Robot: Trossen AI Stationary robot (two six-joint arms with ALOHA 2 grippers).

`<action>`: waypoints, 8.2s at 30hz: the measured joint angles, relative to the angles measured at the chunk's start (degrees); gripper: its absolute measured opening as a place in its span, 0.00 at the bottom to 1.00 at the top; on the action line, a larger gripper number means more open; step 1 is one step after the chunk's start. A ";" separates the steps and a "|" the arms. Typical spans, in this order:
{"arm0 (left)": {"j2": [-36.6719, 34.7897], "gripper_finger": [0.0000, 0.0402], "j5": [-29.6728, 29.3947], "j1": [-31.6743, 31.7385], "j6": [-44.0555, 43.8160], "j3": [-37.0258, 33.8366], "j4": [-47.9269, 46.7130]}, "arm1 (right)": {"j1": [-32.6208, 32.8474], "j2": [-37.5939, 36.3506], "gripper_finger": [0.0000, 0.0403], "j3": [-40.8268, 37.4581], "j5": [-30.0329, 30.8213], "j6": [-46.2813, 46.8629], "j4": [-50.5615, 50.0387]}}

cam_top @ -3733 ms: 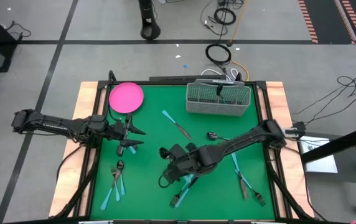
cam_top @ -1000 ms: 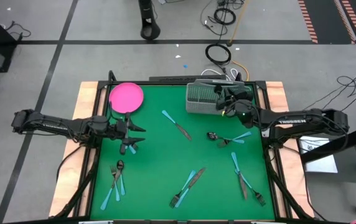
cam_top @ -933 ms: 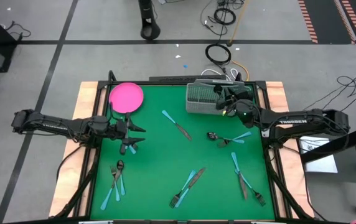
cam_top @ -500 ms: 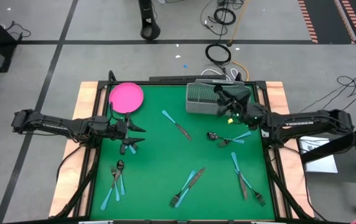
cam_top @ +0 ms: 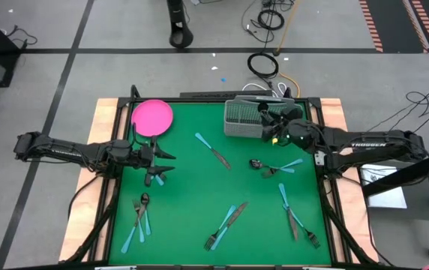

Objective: Sort silverware
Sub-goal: Adjust the black spoons, then put the top left black spoon into the cutlery rack with the other black spoons

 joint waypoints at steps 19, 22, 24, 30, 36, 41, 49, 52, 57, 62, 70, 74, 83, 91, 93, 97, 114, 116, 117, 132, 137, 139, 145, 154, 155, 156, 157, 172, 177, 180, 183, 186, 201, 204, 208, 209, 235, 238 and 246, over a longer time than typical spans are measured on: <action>0.00 0.45 0.01 0.00 -1.25 0.00 0.20 | -7.45 10.15 0.61 10.62 -14.45 11.04 -22.75; 0.00 0.45 0.01 0.00 -1.22 0.00 0.18 | -7.43 10.82 0.59 11.15 -16.63 12.37 -23.07; 0.00 0.45 0.01 0.00 -1.13 0.00 0.19 | -7.40 11.27 0.58 11.24 -17.30 13.56 -23.51; 0.00 0.45 0.01 -0.01 -1.11 0.00 0.15 | -7.40 12.41 0.46 11.25 -17.87 16.13 -25.74; 0.00 0.45 0.01 0.00 -1.14 0.00 0.04 | -7.43 12.08 0.22 11.25 -15.67 15.67 -25.86; 0.00 0.45 0.01 0.00 -1.18 0.00 0.02 | -7.43 12.07 0.02 11.39 -14.86 13.80 -26.09; 0.00 0.45 0.01 0.00 -1.17 0.00 0.00 | -7.51 12.11 0.01 23.15 -15.00 13.43 -36.75; 0.00 0.45 0.01 0.00 -1.18 0.00 0.00 | -7.61 12.09 0.01 30.50 -15.03 13.30 -41.20; 0.00 0.45 0.01 0.00 -1.18 0.00 0.00 | -10.64 12.03 0.00 41.44 -18.21 13.46 -49.46; -0.01 0.45 0.01 0.00 -1.18 0.00 0.02 | -15.03 12.07 0.00 44.45 -26.18 14.86 -54.79; 0.00 0.45 0.01 0.00 -1.25 0.00 0.07 | -18.57 16.85 0.00 44.43 -35.45 15.26 -58.60; 0.00 0.45 0.01 -0.01 -1.30 0.00 0.09 | -20.45 21.08 0.00 44.43 -37.53 14.26 -60.35; -0.02 0.45 0.12 0.00 -1.33 0.00 0.04 | -23.22 30.74 0.00 44.43 -38.02 12.00 -62.05; -0.02 0.45 0.27 -0.02 -1.33 0.00 0.02 | -25.34 33.20 0.05 44.43 -38.55 9.43 -61.77; -0.02 0.45 0.27 -0.02 -1.33 0.00 0.00 | -25.70 32.90 0.09 44.41 -38.49 8.85 -61.84; -0.02 0.45 0.27 -0.01 -1.33 0.00 0.01 | -25.92 31.55 0.17 44.38 -38.66 8.68 -61.40; -0.02 0.45 0.25 -0.01 -2.38 -0.02 0.02 | -25.46 20.89 0.40 44.38 -46.82 7.74 -43.26; -0.02 0.45 0.27 0.00 -2.36 -0.02 0.02 | -24.34 19.80 0.40 44.40 -50.73 7.75 -36.03; -0.02 0.45 0.25 -0.02 -2.34 -0.02 0.02 | -23.60 19.38 0.40 44.41 -52.40 7.75 -32.21; -0.02 0.45 0.25 0.00 -2.34 -0.02 0.01 | -6.78 25.21 0.40 44.43 -51.93 -4.13 -22.19; -0.02 0.45 0.25 0.00 -2.57 -0.02 -0.11 | -0.34 33.28 0.40 44.43 -49.72 -10.13 -15.87; -0.02 0.45 0.22 -0.01 -2.71 -0.02 -1.11 | 1.25 36.85 0.40 44.43 -48.86 -11.70 -13.56; -0.02 0.45 -0.41 0.09 -4.34 -0.02 -9.67 | 2.92 46.26 0.40 44.43 -48.67 -13.18 -10.90; 0.13 0.45 -15.94 0.45 -28.72 4.52 -31.14 | 3.83 54.30 0.40 44.38 -49.01 -16.04 -8.92; 0.38 0.45 -17.49 0.68 -33.02 5.28 -33.96 | 3.79 54.58 0.40 44.38 -48.84 -16.65 -8.89; 0.72 0.45 -18.03 0.91 -36.89 6.03 -37.01 | 3.79 54.75 0.40 44.38 -48.78 -17.17 -8.92; 1.36 0.45 -18.04 1.24 -40.23 6.65 -40.21 | 3.87 54.88 0.40 44.38 -48.82 -17.67 -8.86; 17.10 0.45 -13.87 6.73 -55.34 7.78 -51.69 | 3.92 55.04 0.40 44.38 -47.77 -21.98 -3.22; 21.06 0.45 -13.73 8.13 -55.09 7.78 -50.14 | 4.28 55.04 0.40 44.38 -47.73 -23.28 -3.21; 22.90 0.45 -13.69 8.47 -53.71 7.78 -48.02 | 4.29 55.04 0.40 44.38 -47.73 -23.77 -3.43; 24.66 0.45 -13.94 8.46 -53.33 7.87 -46.41 | 4.29 55.04 0.40 44.38 -47.72 -24.16 -3.47; 26.95 0.44 -14.57 8.46 -53.31 7.87 -46.75 | 4.29 55.04 0.40 44.38 -47.71 -24.40 -3.47; 31.95 0.06 -16.93 8.32 -51.23 8.02 -42.63 | 4.29 55.04 0.40 44.38 -47.69 -24.82 -3.63; 31.88 0.03 -17.30 8.35 -50.13 7.96 -41.77 | 4.29 55.04 0.40 44.38 -47.69 -24.83 -3.78; 30.65 0.05 -18.87 8.32 -47.08 7.51 -37.36 | 4.29 55.04 0.40 44.38 -47.69 -24.84 -4.30; 30.20 0.05 -19.79 8.17 -45.96 7.45 -34.82 | 4.29 55.04 0.40 44.38 -47.69 -24.82 -4.68; 17.88 0.01 -28.80 -2.36 -15.51 5.66 11.90 | 2.60 50.38 0.40 31.77 -49.21 -31.02 9.41; 13.16 0.01 -24.94 -3.07 -12.47 5.66 13.54 | 1.95 48.37 0.40 23.63 -51.58 -27.22 26.50; 14.21 0.00 -13.30 -3.28 -9.16 -0.08 38.19 | 1.91 48.75 0.40 14.87 -57.42 -18.39 60.46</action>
